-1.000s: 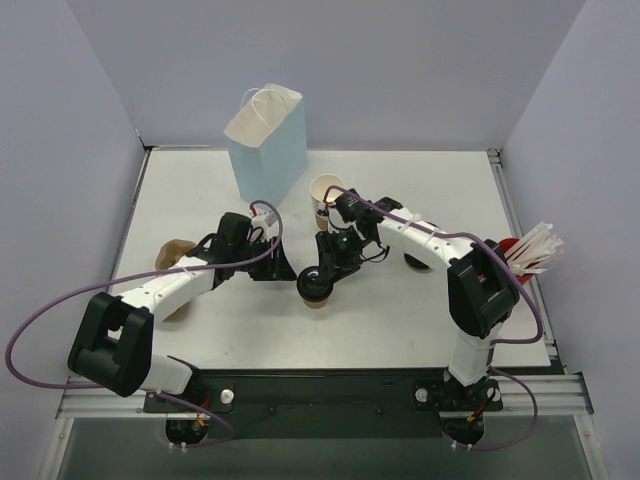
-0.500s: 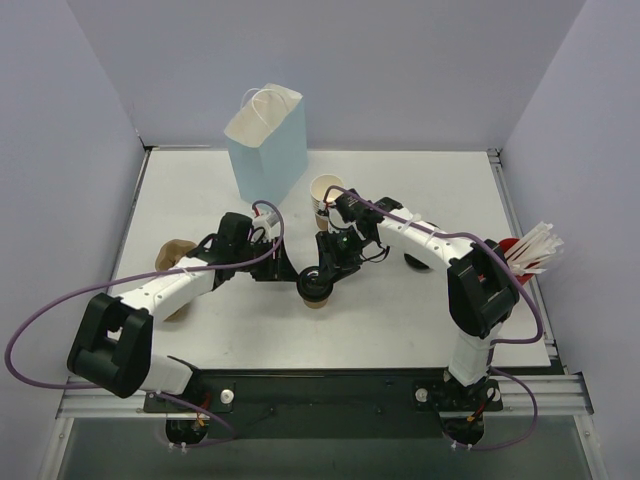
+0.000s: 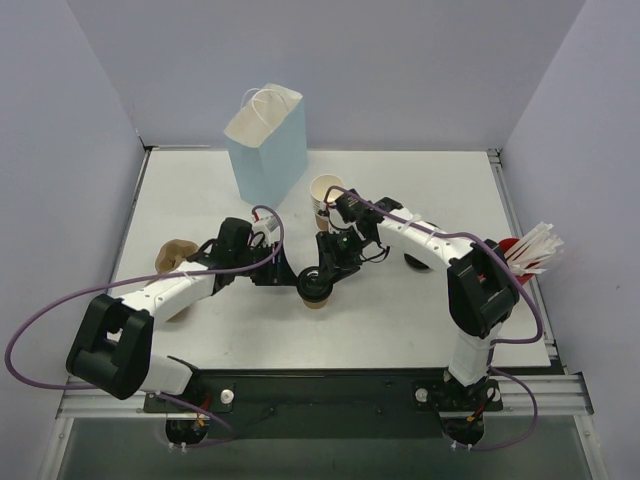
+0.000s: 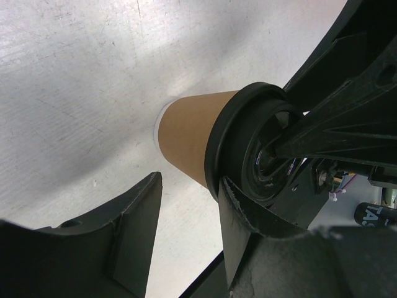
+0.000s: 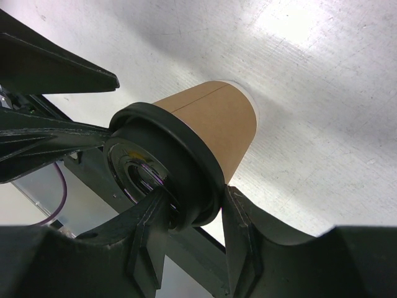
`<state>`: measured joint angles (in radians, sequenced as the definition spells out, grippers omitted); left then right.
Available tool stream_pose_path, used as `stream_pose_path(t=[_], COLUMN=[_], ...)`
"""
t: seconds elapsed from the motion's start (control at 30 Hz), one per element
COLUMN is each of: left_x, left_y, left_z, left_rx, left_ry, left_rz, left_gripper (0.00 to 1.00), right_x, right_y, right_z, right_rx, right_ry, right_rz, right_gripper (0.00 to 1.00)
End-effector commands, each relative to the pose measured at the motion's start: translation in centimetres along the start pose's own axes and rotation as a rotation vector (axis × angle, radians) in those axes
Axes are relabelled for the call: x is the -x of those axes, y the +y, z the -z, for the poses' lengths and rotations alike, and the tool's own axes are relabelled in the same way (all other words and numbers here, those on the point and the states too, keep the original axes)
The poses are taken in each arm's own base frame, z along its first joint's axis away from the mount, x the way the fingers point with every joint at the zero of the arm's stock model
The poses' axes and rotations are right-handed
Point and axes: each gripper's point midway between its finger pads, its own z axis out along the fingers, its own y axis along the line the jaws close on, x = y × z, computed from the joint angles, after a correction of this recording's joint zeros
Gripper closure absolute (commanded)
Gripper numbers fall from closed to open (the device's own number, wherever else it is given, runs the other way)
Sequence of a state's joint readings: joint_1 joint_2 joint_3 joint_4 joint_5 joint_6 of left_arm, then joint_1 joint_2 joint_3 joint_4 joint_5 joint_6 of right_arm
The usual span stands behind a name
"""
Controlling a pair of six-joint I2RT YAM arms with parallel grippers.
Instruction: Pack the takeout coffee
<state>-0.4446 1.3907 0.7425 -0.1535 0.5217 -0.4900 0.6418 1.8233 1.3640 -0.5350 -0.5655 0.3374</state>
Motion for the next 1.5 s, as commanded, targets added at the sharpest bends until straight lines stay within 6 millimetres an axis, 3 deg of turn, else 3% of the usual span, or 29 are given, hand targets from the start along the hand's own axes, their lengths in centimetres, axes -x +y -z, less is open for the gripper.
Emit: stream_pose_path(t=[0.0, 0.2, 0.4, 0.63, 0.83, 0.87, 1.17, 1.47], left_x=[-0.9, -2.0, -5.5, -7.3, -4.5, -3.0, 1.4, 4.1], left_y=[1.9, 5.0, 7.7, 8.3, 5.5, 4.5, 0.8, -1.7], left_z=[-0.9, -1.2, -2.2, -2.3, -1.8, -1.7, -0.8, 0.0], left_rx=[0.078, 0.257, 0.405, 0.442, 0.377, 0.355, 0.298, 0.242], left_ry=[0.000, 0.019, 0.100, 0.135, 0.090, 0.067, 0.025, -0.005], left_rz=[-0.015, 0.043, 0.089, 0.112, 0.090, 0.074, 0.012, 0.000], left_gripper=[0.49, 0.49, 0.49, 0.49, 0.49, 0.49, 0.48, 0.42], right_x=[-5.4, -6.3, -7.8, -7.5, -4.7, -4.4, -0.1, 1.4], right_y=[-5.3, -6.3, -7.3, -7.4, -5.2, -4.8, -1.6, -1.7], right_z=[-3.0, -3.6, -4.7, -4.5, -3.1, -2.9, 0.4, 2.4], right_rx=[-0.209, -0.216, -0.196, -0.169, -0.084, -0.072, 0.058, 0.073], right_ry=[0.189, 0.188, 0.188, 0.158, 0.091, 0.083, -0.024, -0.084], right_rz=[-0.055, -0.085, -0.156, -0.172, -0.182, -0.188, -0.233, -0.268], right_gripper=[0.66, 0.67, 0.68, 0.68, 0.67, 0.66, 0.53, 0.35])
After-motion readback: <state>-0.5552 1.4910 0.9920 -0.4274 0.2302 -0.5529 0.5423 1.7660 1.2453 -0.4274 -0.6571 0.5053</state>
